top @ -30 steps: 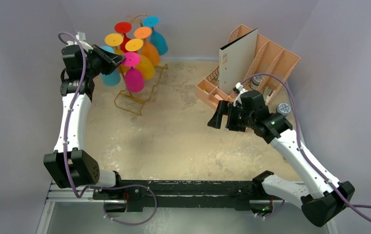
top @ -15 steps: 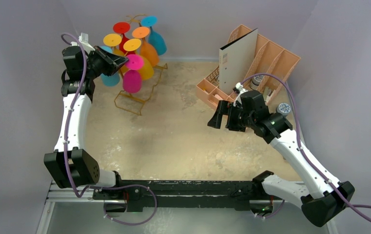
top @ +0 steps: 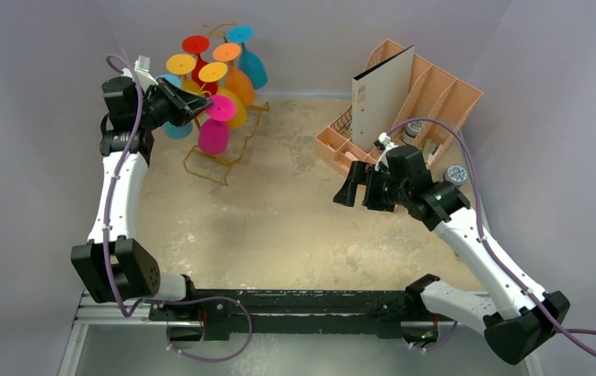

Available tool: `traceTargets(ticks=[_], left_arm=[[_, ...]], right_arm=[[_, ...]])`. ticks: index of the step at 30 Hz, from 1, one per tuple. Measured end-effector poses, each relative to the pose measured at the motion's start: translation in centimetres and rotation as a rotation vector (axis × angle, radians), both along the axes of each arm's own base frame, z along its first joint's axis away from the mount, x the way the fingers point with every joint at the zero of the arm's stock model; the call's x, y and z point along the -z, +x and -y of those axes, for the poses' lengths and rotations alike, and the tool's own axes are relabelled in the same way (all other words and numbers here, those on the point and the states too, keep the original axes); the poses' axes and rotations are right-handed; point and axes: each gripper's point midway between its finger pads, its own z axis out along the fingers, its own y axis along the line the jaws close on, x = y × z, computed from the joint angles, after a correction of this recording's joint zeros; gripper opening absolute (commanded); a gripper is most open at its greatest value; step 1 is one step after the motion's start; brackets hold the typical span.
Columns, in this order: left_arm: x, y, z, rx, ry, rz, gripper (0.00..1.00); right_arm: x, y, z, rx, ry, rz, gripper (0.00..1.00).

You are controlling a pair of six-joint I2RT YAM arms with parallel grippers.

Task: Take the wine glass off the wine glass rack
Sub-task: Pick up the wine glass from the wine rack, then place the wine glass at the center of the board.

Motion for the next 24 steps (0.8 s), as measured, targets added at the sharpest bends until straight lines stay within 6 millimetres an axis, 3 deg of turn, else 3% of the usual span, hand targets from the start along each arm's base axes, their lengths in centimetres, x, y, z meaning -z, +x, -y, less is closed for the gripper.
traceTargets(ticks=[9, 15, 20, 24], left_arm=[[0.0, -1.5, 1.1, 0.103, 0.044, 0.044, 0.0], [-0.1, -4.0, 2.4, 0.192, 0.109, 0.109, 0.0], [0.0, -7.3, 7.2, 0.354, 0.198, 0.188, 0.0], [2.1, -10.7, 10.5, 0.485, 0.209, 0.206, 0.0]], right_arm=[[-0.6, 0.5, -0.4, -0.005, 0.022, 0.031, 0.99], [-1.8, 1.1, -1.5, -0.032, 0.082, 0.071, 0.97], [-2.4, 1.7, -3.1, -0.051, 0.172, 0.1, 0.91], [-3.1, 2.6, -4.6, -0.061, 0.276, 0.142, 0.84]])
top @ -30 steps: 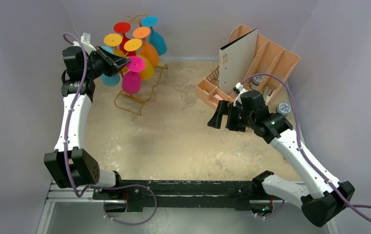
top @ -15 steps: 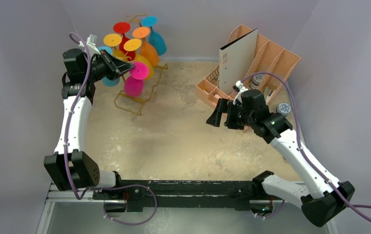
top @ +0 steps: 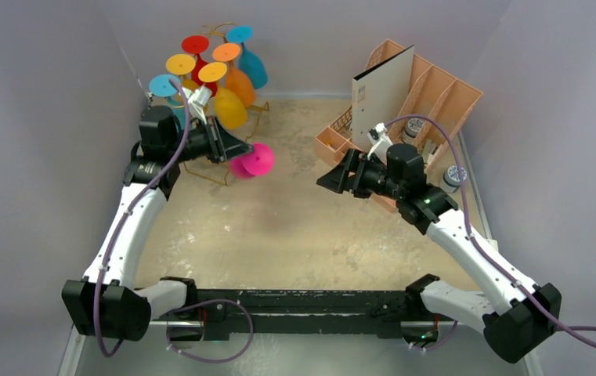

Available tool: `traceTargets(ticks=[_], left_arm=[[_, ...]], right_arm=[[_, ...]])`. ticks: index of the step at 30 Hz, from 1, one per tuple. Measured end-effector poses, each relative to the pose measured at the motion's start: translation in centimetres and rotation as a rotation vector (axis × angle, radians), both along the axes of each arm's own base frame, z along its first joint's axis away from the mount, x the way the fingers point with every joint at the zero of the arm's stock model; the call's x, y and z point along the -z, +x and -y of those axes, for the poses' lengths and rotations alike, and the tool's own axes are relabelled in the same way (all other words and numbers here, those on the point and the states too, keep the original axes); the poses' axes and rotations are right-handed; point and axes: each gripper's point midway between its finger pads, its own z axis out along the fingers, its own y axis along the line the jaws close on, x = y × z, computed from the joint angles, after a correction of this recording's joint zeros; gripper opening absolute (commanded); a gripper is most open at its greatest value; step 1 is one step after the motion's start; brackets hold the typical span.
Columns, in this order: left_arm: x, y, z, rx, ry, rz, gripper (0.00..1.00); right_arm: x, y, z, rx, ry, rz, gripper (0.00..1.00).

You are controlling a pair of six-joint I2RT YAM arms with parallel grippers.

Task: Take the wine glass off the wine glass rack
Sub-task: Place the wine glass at the center of the board.

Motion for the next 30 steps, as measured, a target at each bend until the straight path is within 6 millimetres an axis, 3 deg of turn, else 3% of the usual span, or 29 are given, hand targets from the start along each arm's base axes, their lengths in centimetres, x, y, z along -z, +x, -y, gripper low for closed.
traceTargets(ticks=[4, 7, 10, 17, 21, 23, 27, 30], left_arm=[[3.5, -2.0, 0.3, 0.021, -0.015, -0.072, 0.0], [4.3, -2.7, 0.6, 0.027, -0.024, -0.095, 0.0], [3.7, -3.6, 0.7, 0.027, -0.043, -0.095, 0.0], [0.3, -6.4, 0.4, 0.03, -0.058, 0.007, 0.0], [-0.2, -6.8, 0.8, 0.045, -0.117, 0.039, 0.0], [0.7, -6.8, 1.1, 0.049, -0.149, 0.009, 0.0], [3.1, -6.2, 1.3, 0.034, -0.168, -0.073, 0.0], [3.4, -6.2, 1.5, 0.034, -0.181, -0.091, 0.0]], right_arm=[[-0.7, 1.4, -2.2, -0.036, 0.12, 0.028, 0.8], [-1.1, 2.0, -3.4, -0.066, 0.17, 0.02, 0.82], [-1.7, 1.9, -3.5, -0.059, 0.176, -0.021, 0.85], [-9.2, 0.3, -2.5, -0.06, 0.211, 0.058, 0.91], [-10.9, -0.9, -3.4, -0.154, 0.264, 0.124, 0.89], [-10.3, -0.8, -4.5, -0.201, 0.292, 0.132, 0.88], [-7.1, -0.9, -7.8, -0.299, 0.296, 0.06, 0.84], [-5.5, -1.7, -9.8, -0.368, 0.289, 0.017, 0.81]])
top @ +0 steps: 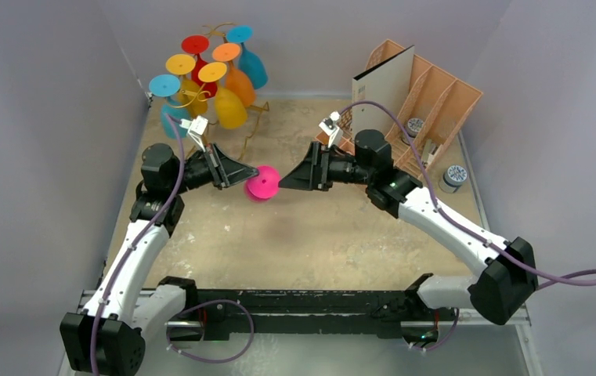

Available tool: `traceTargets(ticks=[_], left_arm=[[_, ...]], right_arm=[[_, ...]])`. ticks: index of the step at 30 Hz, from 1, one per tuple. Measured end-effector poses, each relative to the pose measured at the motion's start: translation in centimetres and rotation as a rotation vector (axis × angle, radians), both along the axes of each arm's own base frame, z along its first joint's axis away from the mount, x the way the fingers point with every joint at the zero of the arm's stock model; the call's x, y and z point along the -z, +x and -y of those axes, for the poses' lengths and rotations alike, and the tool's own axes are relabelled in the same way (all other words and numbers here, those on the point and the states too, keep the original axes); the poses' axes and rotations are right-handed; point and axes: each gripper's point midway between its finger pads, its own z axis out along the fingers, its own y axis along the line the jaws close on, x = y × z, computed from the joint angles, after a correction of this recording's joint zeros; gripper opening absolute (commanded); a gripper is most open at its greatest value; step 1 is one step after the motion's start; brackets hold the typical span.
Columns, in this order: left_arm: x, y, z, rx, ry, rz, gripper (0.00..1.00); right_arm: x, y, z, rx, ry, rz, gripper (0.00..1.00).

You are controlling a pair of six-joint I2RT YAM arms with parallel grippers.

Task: Take the wine glass off the wine glass rack
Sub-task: Place the wine glass at the center of the board.

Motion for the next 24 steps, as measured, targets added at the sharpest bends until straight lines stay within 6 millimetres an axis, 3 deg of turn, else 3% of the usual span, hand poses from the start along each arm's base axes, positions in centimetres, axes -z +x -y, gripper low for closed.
traceTargets(ticks=[7, 14, 20, 24], left_arm=[[-1.2, 0.3, 0.3, 0.008, -0.036, 0.03, 0.0], [-1.2, 0.2, 0.6, 0.043, -0.053, 0.013, 0.0], [-1.6, -0.2, 1.0, 0.074, -0.069, 0.014, 0.0], [-1.9, -0.5, 1.1, 0.091, -0.075, 0.023, 0.0]], right_arm=[[0.7, -0.9, -0.8, -0.049, -0.017, 0.006, 0.66], [-0.8, -0.7, -1.6, -0.073, 0.059, 0.02, 0.49], [-0.2, -0.2, -2.3, -0.087, 0.073, -0.017, 0.43], [-0.2, 0.0, -2.6, -0.085, 0.094, -0.029, 0.25]])
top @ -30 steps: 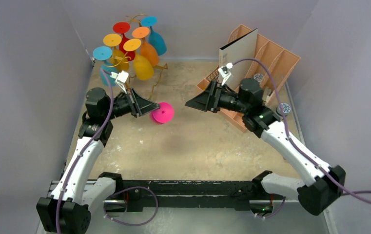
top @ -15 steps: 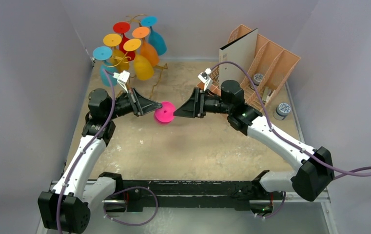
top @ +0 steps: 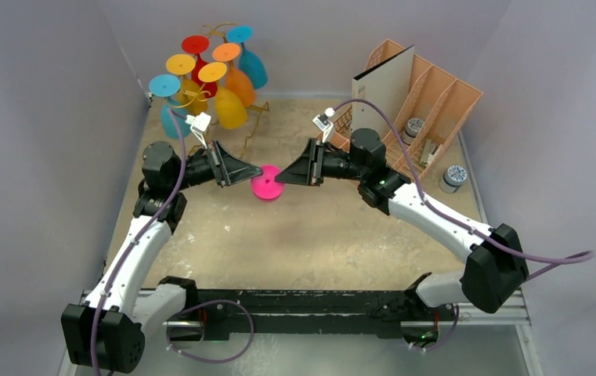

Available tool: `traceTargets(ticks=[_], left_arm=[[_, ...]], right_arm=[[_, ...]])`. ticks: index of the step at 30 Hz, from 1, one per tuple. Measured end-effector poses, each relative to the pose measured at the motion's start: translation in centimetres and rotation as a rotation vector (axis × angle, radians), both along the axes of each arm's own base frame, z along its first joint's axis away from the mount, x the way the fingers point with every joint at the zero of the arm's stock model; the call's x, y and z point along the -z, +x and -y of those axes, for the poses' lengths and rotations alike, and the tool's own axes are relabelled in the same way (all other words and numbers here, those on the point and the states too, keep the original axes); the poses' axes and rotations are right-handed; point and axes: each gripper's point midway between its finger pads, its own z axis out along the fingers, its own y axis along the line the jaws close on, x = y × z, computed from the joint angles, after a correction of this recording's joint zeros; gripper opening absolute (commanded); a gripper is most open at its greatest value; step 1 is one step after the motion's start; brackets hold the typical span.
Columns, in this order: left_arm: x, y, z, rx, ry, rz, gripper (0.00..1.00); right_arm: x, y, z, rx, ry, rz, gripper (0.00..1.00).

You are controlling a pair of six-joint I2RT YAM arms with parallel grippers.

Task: Take the wine glass off the wine glass rack
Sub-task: Place the wine glass at the center of the board.

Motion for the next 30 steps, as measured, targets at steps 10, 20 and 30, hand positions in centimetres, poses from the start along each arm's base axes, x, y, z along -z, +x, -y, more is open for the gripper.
traceTargets(ticks=[10, 20, 30], left_arm=[[0.3, -0.4, 0.1, 0.023, 0.007, -0.008, 0.21], [3.4, -1.9, -0.3, 0.039, 0.117, -0.141, 0.63], [4.0, -3.4, 0.2, 0.051, 0.07, -0.22, 0.41]], right_arm=[[-0.6, 0.1, -0.2, 0.004, 0.045, -0.012, 0.0], [1.3, 0.4, 0.3, 0.052, 0.013, -0.024, 0.0], [1.4, 0.6, 0.7, 0.08, 0.002, 0.017, 0.0]])
